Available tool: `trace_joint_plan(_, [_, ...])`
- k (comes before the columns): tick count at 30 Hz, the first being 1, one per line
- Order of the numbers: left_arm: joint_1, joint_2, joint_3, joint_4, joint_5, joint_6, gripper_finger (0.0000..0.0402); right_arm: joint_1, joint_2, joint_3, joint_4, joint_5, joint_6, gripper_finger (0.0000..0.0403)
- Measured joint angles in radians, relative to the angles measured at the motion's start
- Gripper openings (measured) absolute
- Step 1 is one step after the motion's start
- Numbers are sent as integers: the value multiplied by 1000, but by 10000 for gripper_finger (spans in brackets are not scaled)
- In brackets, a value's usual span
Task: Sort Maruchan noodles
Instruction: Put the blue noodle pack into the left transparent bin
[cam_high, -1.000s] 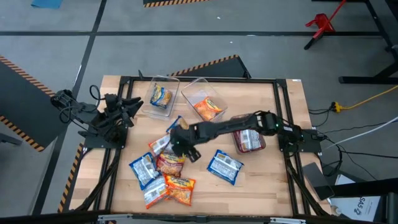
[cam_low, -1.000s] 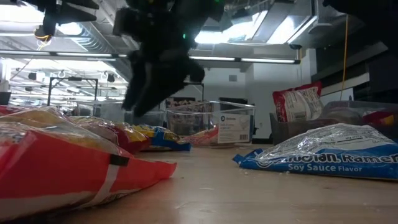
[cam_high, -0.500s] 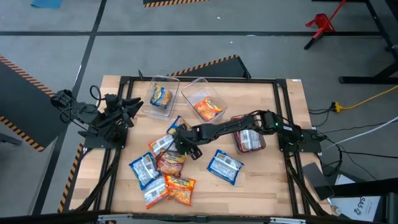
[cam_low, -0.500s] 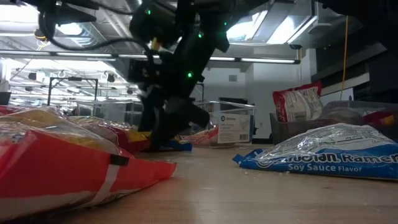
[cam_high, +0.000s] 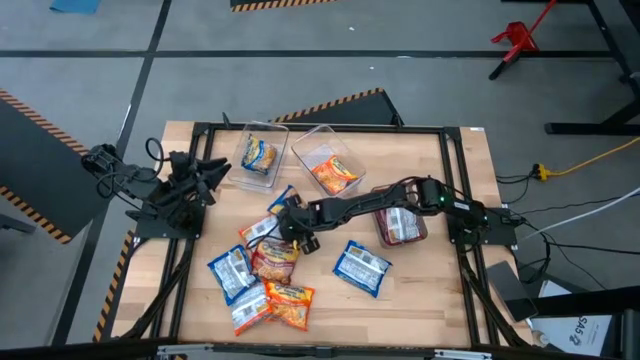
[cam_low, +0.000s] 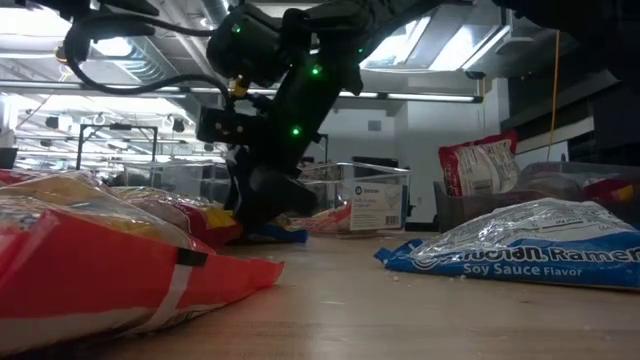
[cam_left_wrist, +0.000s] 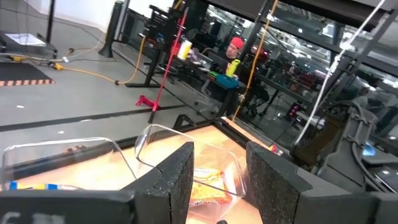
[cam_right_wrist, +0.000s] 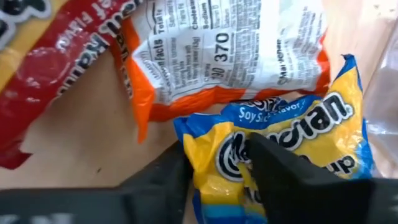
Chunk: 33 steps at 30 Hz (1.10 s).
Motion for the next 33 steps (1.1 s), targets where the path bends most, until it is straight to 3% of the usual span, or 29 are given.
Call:
trace_joint_plan(7, [0,0,0,-10,3,0,141,3,6,51,-95,-37,118,15])
trace_joint_plan(12, [0,0,0,-22,5,1,141,2,5,150,-180,-136,206,12])
trace_joint_plan(24, [0,0,0,-27,5,2,141,-17,-2,536,-519,-253,174,2])
trace_joint_plan(33, [0,0,0,-27,5,2,141,-144,-90,548,-438,-181,149,1])
